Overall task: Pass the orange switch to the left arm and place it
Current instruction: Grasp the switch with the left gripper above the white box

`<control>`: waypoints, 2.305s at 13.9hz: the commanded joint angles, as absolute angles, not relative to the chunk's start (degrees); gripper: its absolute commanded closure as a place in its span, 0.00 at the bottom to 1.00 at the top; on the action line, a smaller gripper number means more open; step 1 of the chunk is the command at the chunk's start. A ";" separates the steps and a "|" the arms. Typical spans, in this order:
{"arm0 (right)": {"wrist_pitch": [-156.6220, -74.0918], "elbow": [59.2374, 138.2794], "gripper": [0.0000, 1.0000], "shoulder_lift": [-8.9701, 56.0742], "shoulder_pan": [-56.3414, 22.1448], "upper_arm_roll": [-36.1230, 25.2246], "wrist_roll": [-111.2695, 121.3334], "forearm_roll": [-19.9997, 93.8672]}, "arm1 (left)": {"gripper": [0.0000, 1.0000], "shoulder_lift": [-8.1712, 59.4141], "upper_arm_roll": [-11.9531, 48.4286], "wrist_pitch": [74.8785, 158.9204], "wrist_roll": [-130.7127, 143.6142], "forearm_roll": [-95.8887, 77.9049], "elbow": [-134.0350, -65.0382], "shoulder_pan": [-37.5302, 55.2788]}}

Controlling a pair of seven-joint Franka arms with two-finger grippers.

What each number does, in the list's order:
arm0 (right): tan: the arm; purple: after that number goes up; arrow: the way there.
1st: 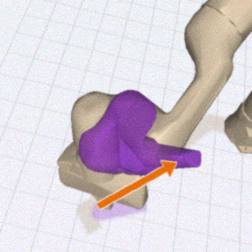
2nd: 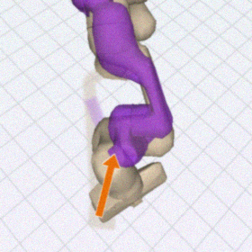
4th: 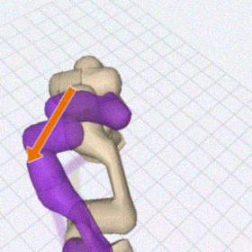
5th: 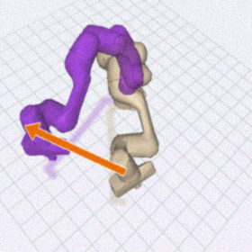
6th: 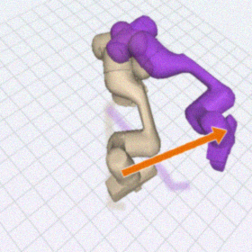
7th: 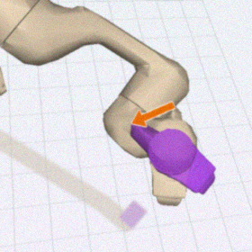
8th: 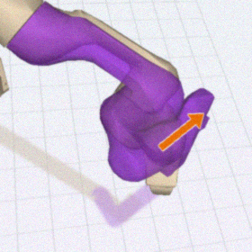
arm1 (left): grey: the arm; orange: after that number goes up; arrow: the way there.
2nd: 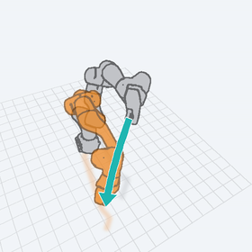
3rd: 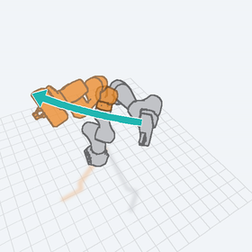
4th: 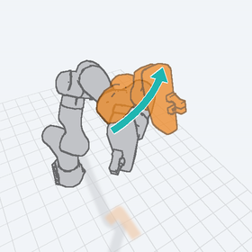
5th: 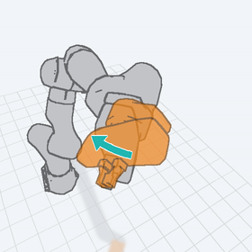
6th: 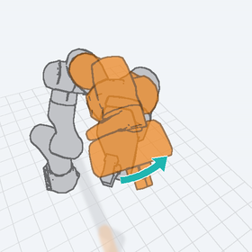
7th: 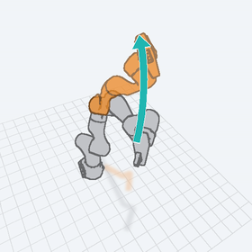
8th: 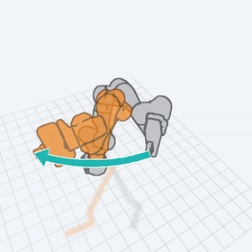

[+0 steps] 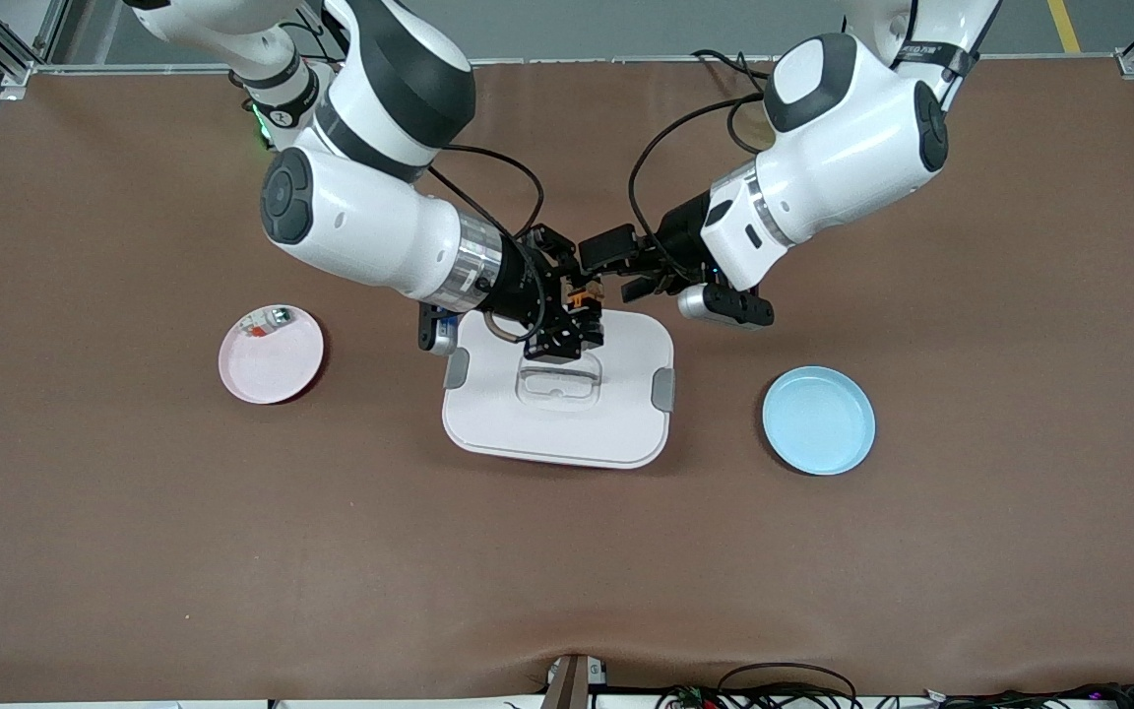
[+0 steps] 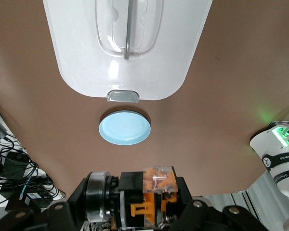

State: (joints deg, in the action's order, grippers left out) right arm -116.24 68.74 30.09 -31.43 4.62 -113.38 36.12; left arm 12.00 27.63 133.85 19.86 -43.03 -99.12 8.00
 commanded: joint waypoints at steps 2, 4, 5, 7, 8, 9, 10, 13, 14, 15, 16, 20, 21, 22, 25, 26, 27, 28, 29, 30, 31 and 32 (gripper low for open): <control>-116.89 66.01 1.00 31.20 -33.05 4.31 -115.93 37.18 | 0.00 14.06 27.86 134.47 19.42 -43.24 -96.77 8.09; -116.90 66.01 1.00 31.20 -33.13 4.31 -115.93 37.18 | 0.00 14.15 27.86 134.47 19.16 -43.15 -97.20 7.65; -116.89 66.01 1.00 31.20 -33.13 4.31 -115.93 37.18 | 0.00 14.15 27.86 134.39 19.16 -43.15 -97.21 7.65; -116.98 65.92 1.00 31.20 -33.22 4.31 -116.28 37.18 | 0.00 14.15 27.86 134.30 19.16 -43.15 -97.29 7.65; -117.07 65.92 1.00 31.20 -33.22 4.31 -116.28 37.18 | 0.09 14.15 27.86 134.21 19.16 -43.15 -97.29 7.56; -117.33 65.92 1.00 31.20 -33.22 4.31 -116.28 37.18 | 0.32 14.15 27.86 134.12 19.16 -43.15 -97.29 7.56; -117.51 65.92 1.00 31.20 -33.22 4.31 -116.28 37.18 | 0.47 14.06 27.95 134.12 19.25 -43.15 -97.29 7.47; -117.60 65.92 1.00 31.29 -33.13 4.31 -116.28 37.18 | 0.80 14.06 27.95 134.12 19.51 -43.15 -97.29 7.38; -117.60 65.92 1.00 31.38 -33.13 4.31 -116.28 37.18 | 0.88 14.06 27.95 134.03 19.69 -43.15 -97.29 7.38; -117.68 65.92 1.00 31.38 -33.13 4.31 -116.28 37.18 | 0.93 14.06 27.95 134.03 19.95 -43.15 -97.29 7.38; -117.77 65.92 1.00 31.38 -33.13 4.31 -116.28 37.18 | 0.99 13.89 27.86 133.95 20.04 -43.15 -97.29 7.38; -118.21 65.92 1.00 31.38 -33.05 4.31 -116.28 37.27 | 1.00 13.62 27.95 133.86 20.21 -43.24 -97.65 7.12; -118.21 65.92 0.53 31.64 -33.05 4.31 -116.28 37.27 | 1.00 13.62 27.86 133.86 20.21 -43.16 -97.73 7.12; -118.21 65.92 0.19 31.64 -33.05 4.22 -116.37 37.18 | 1.00 13.54 27.86 133.86 20.13 -43.15 -97.73 7.12; -118.39 66.01 0.00 31.82 -33.22 4.22 -116.28 37.18 | 1.00 13.54 27.86 133.77 20.21 -43.24 -97.82 7.03; -118.65 65.92 0.00 31.82 -33.22 4.22 -116.19 37.18 | 1.00 13.45 27.86 133.60 20.21 -43.24 -97.91 6.86; -118.74 66.00 0.00 31.82 -33.05 4.13 -115.84 37.18 | 1.00 13.27 27.86 132.55 20.21 -43.16 -97.91 6.77; -118.65 66.01 0.00 31.82 -32.79 4.13 -115.49 37.18 | 1.00 13.01 27.69 131.50 20.21 -43.15 -97.91 6.42; -118.48 66.01 0.00 31.82 -32.44 4.13 -114.36 37.18 | 1.00 12.57 27.60 129.83 20.21 -43.15 -97.91 5.63; -118.13 66.01 0.00 31.82 -32.17 4.13 -112.26 37.09 | 1.00 12.13 27.42 127.38 20.13 -42.98 -97.91 4.84; -117.86 66.01 0.00 31.82 -31.82 4.13 -111.19 37.18 | 1.00 11.08 27.42 123.96 20.04 -41.50 -97.91 3.35; -116.82 66.01 0.00 31.82 -30.95 4.13 -110.83 37.09 | 1.00 10.38 27.42 120.97 20.13 -38.61 -97.82 2.12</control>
